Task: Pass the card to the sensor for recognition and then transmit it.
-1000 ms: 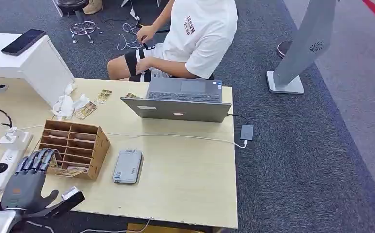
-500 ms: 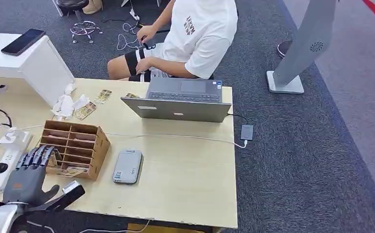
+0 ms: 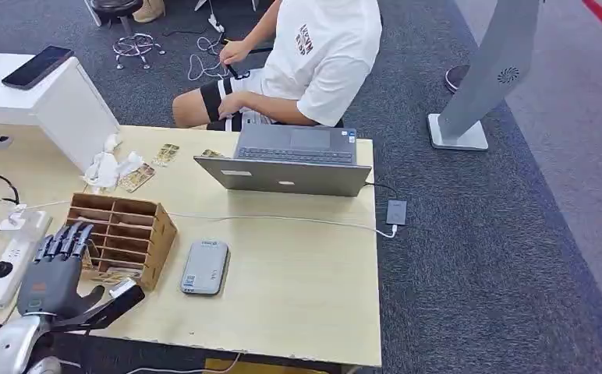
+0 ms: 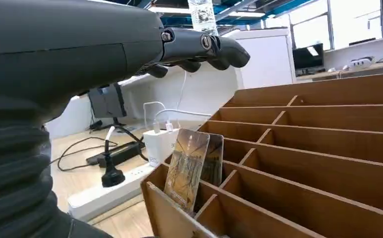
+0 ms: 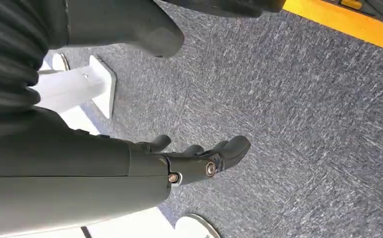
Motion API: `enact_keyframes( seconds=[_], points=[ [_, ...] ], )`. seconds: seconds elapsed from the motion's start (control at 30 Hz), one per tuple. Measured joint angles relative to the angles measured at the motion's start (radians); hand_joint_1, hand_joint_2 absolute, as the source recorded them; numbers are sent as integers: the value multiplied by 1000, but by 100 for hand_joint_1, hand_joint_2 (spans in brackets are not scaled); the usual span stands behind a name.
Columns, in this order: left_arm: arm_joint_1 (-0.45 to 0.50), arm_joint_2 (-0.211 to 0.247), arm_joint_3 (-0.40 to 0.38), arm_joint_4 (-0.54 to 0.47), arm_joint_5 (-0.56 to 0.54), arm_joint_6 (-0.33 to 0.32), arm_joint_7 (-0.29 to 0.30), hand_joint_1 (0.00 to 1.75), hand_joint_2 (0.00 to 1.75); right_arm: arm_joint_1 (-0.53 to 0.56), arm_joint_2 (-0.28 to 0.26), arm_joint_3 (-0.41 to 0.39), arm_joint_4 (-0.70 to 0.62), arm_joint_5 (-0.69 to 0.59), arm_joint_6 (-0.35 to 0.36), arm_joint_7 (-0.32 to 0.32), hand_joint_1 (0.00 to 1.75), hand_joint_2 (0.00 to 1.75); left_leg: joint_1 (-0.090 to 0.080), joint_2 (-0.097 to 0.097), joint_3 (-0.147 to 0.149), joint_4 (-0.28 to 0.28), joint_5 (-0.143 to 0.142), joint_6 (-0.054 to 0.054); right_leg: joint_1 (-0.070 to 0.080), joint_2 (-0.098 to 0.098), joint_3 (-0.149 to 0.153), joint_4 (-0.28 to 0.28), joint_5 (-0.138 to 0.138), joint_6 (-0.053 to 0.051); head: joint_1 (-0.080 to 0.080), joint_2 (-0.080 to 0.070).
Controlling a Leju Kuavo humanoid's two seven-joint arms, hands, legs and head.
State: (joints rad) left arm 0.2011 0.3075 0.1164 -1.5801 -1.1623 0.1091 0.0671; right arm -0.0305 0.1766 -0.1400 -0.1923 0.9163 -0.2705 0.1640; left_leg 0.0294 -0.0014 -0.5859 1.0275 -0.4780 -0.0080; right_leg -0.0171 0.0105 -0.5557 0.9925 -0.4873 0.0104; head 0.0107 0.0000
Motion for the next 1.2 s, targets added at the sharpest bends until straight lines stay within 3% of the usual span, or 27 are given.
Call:
enact_keyframes(
  seconds=[0.73, 0.77, 1.2],
  points=[
    [-19, -6, -44, 38, -13, 3, 2, 0, 175, -5, 0, 12, 0, 2, 10, 0, 0, 175, 0, 0, 0, 0, 0, 0, 0, 0, 0, 0, 0, 0, 0, 0],
    [-19, -5, -45, 40, -10, 4, 3, 175, 175, -5, 0, 12, 0, 2, 10, 0, 0, 175, 0, 0, 0, 0, 0, 0, 0, 0, 0, 0, 0, 0, 0, 0],
    [-5, 18, -49, 42, 23, 17, 7, 175, 175, -4, 0, 13, 0, 9, 10, -1, 0, 175, 0, 0, 0, 0, 0, 0, 0, 0, 0, 0, 0, 0, 0, 0]
  ],
)
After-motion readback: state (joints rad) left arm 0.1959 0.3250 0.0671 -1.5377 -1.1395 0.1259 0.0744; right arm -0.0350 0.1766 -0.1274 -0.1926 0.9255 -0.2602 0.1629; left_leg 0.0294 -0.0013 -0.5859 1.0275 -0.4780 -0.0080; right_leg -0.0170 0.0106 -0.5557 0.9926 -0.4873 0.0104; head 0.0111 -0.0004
